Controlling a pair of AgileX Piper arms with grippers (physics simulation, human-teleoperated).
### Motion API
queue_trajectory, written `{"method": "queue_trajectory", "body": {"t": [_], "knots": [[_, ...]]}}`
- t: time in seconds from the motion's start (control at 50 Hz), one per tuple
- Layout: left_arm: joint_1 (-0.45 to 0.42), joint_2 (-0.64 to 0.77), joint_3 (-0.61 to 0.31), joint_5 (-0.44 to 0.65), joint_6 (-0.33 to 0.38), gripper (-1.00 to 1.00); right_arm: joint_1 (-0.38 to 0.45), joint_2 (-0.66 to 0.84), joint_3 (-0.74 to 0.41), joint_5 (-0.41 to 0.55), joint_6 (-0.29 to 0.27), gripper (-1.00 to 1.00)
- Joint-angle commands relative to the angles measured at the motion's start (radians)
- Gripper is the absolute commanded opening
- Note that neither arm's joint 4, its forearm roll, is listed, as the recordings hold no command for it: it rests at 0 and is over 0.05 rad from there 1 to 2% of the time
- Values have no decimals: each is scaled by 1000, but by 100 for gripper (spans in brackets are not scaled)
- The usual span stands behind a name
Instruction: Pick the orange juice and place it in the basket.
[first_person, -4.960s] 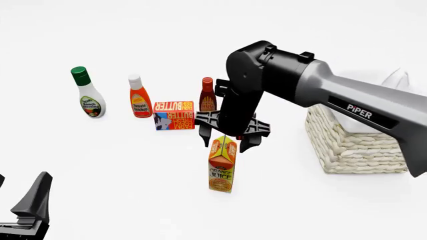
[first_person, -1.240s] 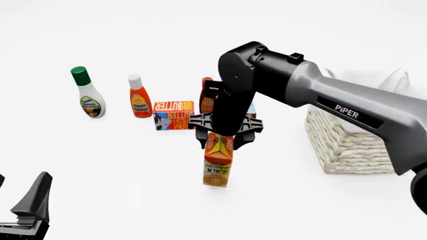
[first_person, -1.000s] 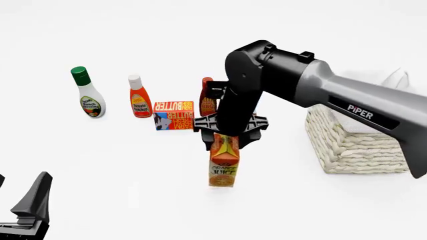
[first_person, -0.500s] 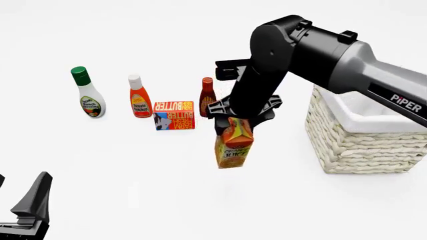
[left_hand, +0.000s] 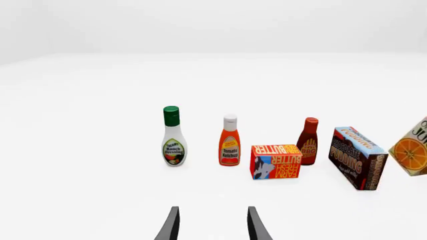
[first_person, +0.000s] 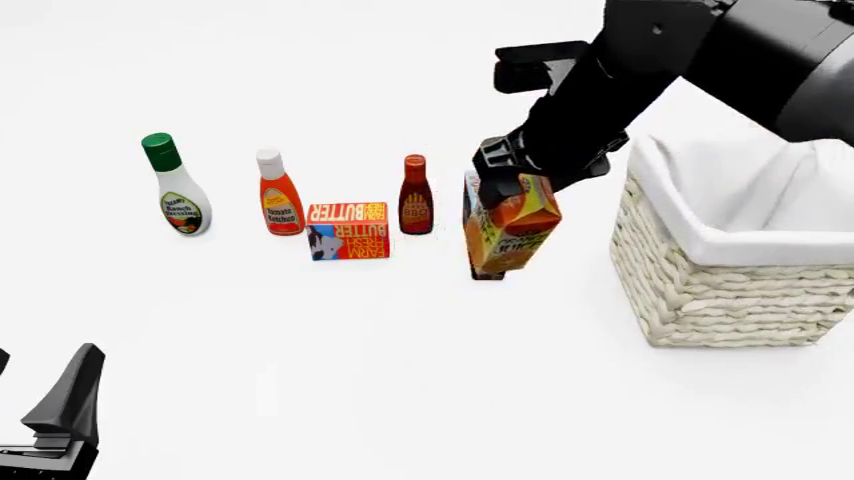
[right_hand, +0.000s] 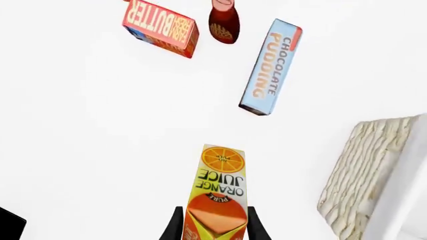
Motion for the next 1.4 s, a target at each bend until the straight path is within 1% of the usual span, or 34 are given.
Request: {"method": "queue_trajectory", "body": {"t": [0.02, 0.04, 0.2, 0.26, 0.3, 0.32, 0.36, 0.4, 0.42, 0.5, 0.54, 0.58, 0.64, 0.66, 0.7, 0.74, 0.76, 0.78, 0.8, 0.84, 0.88, 0.9, 0.94, 0.96, 1.02, 1.04, 1.06, 1.12, 1.16, 1.18, 1.2, 1.26, 1.28, 1.4], "knots": [[1, 0, 1, -1, 0, 100, -57, -58, -28, 3, -43, -100], [1, 0, 1, -1, 0, 100, -76, -66, -37, 3, -67, -100], [1, 0, 1, -1, 0, 100, -95, -84, -42, 3, -86, -100], [1, 0, 1, -1, 0, 100, -125, -95, -56, 3, -124, -100], [1, 0, 1, -1, 0, 100, -125, -99, -63, 3, -127, -100], [1, 0, 1, -1, 0, 100, -134, -102, -74, 3, -142, -100], [1, 0, 1, -1, 0, 100, -132, -104, -83, 3, -143, -100], [1, 0, 1, -1, 0, 100, -147, -108, -85, 3, -160, -100], [1, 0, 1, -1, 0, 100, -143, -109, -87, 3, -155, -100], [1, 0, 1, -1, 0, 100, -156, -114, -107, 3, -173, -100], [1, 0, 1, -1, 0, 100, -169, -118, -116, 3, -191, -100], [1, 0, 1, -1, 0, 100, -170, -119, -125, 3, -192, -100], [1, 0, 1, -1, 0, 100, -199, -126, -153, 3, -228, -100], [1, 0, 1, -1, 0, 100, -193, -125, -156, 3, -220, -100], [1, 0, 1, -1, 0, 100, -198, -126, -169, 3, -230, -100], [1, 0, 1, -1, 0, 100, -194, -125, -171, 3, -225, -100], [1, 0, 1, -1, 0, 100, -207, -129, -183, 3, -246, -100], [1, 0, 1, -1, 0, 100, -213, -130, -188, 3, -254, -100], [1, 0, 1, -1, 0, 100, -206, -128, -184, 3, -244, -100], [1, 0, 1, -1, 0, 100, -221, -131, -200, 3, -263, -100], [1, 0, 1, -1, 0, 100, -215, -129, -205, 3, -256, -100], [1, 0, 1, -1, 0, 100, -233, -133, -221, 3, -279, -100], [1, 0, 1, -1, 0, 100, -207, -126, -219, 3, -240, -100], [1, 0, 1, -1, 0, 100, -218, -128, -218, 3, -257, -100], [1, 0, 1, -1, 0, 100, -226, -130, -225, 3, -261, -100], [1, 0, 1, -1, 0, 100, -237, -132, -228, 3, -272, -100], [1, 0, 1, -1, 0, 100, -223, -130, -227, 3, -254, -100], [1, 0, 1, -1, 0, 100, -250, -138, -238, 3, -274, -100], [1, 0, 1, -1, 0, 100, -264, -143, -243, 3, -279, -100], [1, 0, 1, -1, 0, 100, -263, -144, -239, 3, -270, -100], [1, 0, 1, -1, 0, 100, -287, -150, -246, 3, -293, -100], [1, 0, 1, -1, 0, 100, -286, -151, -243, 3, -280, -100], [1, 0, 1, -1, 0, 100, -304, -155, -246, 3, -296, -100], [1, 0, 1, -1, 0, 100, -342, -164, -257, 3, -301, -100]]}}
